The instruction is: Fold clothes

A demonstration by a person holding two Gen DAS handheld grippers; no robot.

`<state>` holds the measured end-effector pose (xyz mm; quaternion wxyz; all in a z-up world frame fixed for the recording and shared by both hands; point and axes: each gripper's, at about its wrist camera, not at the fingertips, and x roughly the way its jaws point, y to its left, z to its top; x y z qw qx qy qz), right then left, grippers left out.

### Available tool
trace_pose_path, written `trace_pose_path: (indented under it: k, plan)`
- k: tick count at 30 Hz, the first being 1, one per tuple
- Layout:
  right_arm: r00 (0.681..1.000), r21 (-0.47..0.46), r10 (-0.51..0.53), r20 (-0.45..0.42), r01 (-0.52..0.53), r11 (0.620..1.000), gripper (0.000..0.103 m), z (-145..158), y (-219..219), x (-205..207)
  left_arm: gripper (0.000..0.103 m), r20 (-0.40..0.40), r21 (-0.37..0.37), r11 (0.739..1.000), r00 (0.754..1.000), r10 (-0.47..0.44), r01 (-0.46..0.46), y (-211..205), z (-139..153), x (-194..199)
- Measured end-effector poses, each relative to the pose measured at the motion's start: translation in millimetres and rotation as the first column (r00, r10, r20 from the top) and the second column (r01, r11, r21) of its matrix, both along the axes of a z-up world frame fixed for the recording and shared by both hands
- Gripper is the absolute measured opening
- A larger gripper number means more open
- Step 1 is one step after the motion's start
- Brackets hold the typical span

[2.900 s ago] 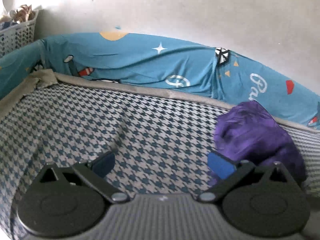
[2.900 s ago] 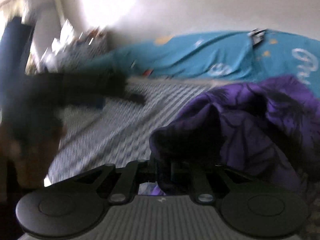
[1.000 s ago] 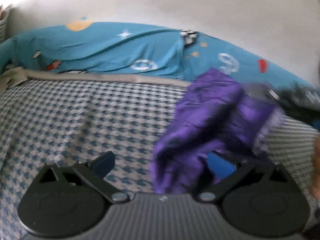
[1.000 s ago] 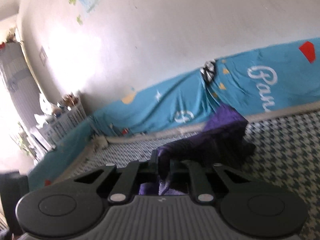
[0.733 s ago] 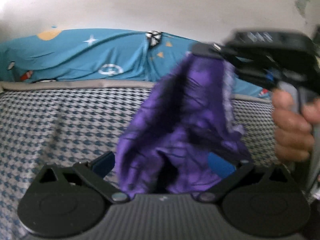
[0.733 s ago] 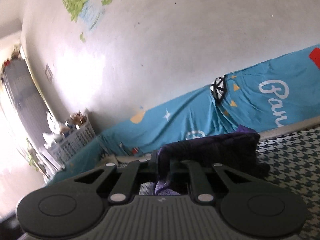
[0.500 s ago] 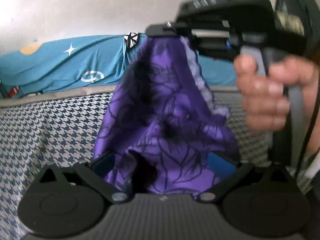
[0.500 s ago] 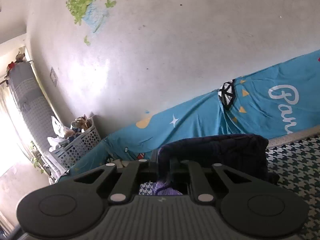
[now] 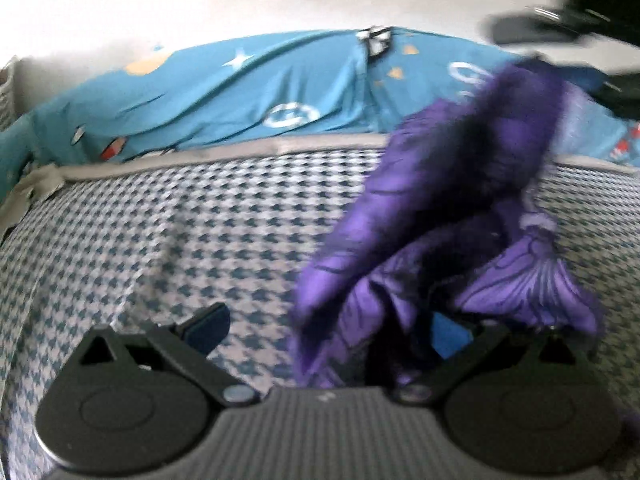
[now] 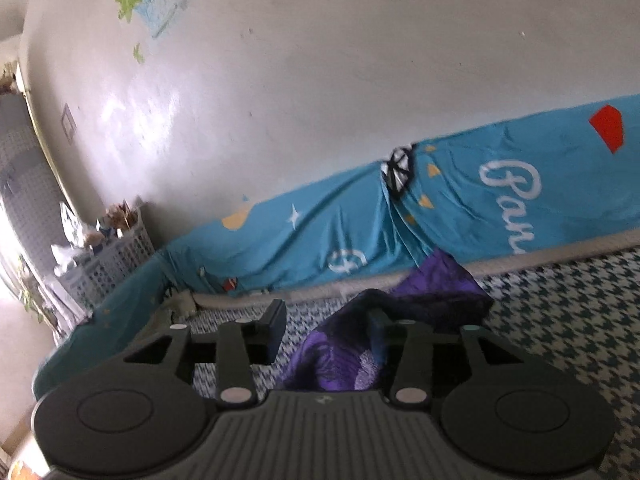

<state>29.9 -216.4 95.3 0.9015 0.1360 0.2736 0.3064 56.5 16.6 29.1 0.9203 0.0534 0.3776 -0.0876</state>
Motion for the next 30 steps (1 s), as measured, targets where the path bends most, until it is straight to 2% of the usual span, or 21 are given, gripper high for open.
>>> trace_pose_path:
  k: [6,11,14,18,21,25,27,28,29,30]
  plan:
    - [0.998,-0.127,0.059,-0.038,-0.064,0.99,0.047,-14.9,0.8,-14.2,0.103,-0.05,-0.052,0.994,0.995,0.09,-0.092,28.6,-6.8,9.9]
    - [0.992,-0.177,0.118,-0.039,-0.123,0.977,0.062,-25.9,3.0,-26.0,0.103,-0.028,-0.021,0.988,0.988,0.152,-0.153,39.4,-4.0,12.2]
    - [0.985,-0.2,0.162,-0.05,-0.169,0.965,0.062,-31.9,7.8,-30.2,0.103,-0.021,-0.021,0.983,0.983,0.182,-0.183,49.0,-3.2,16.9]
    - [0.968,-0.186,0.245,-0.058,-0.252,0.95,0.063,-37.1,16.0,-37.2,0.103,-0.015,-0.028,0.978,0.978,0.208,-0.208,60.0,-0.8,21.5]
    - [0.946,-0.206,0.318,-0.067,-0.325,0.923,0.065,-45.9,29.5,-46.4,0.103,-0.016,-0.028,0.977,0.977,0.211,-0.211,63.2,0.2,23.8]
    - [0.922,-0.291,0.378,-0.083,-0.385,0.876,0.07,-64.4,51.9,-59.6,0.103,-0.028,-0.051,0.976,0.977,0.21,-0.211,66.7,1.1,26.5]
    - [0.927,-0.341,0.367,-0.079,-0.371,0.864,0.069,-74.6,62.2,-63.3,0.103,-0.032,-0.066,0.976,0.978,0.204,-0.206,67.2,1.9,25.1]
    - [0.929,-0.351,0.361,-0.084,-0.367,0.862,0.065,-78.6,65.5,-63.1,0.103,-0.036,-0.076,0.976,0.979,0.2,-0.203,68.5,2.2,25.2]
    - [0.931,-0.36,0.355,-0.089,-0.362,0.86,0.05,-82.7,68.8,-62.8,0.103,-0.04,-0.087,0.976,0.98,0.197,-0.2,69.9,2.6,25.2]
    - [0.932,-0.364,0.35,-0.093,-0.359,0.86,0.042,-85.6,71.2,-62.0,0.103,-0.043,-0.104,0.975,0.98,0.193,-0.197,71.7,3.5,24.4]
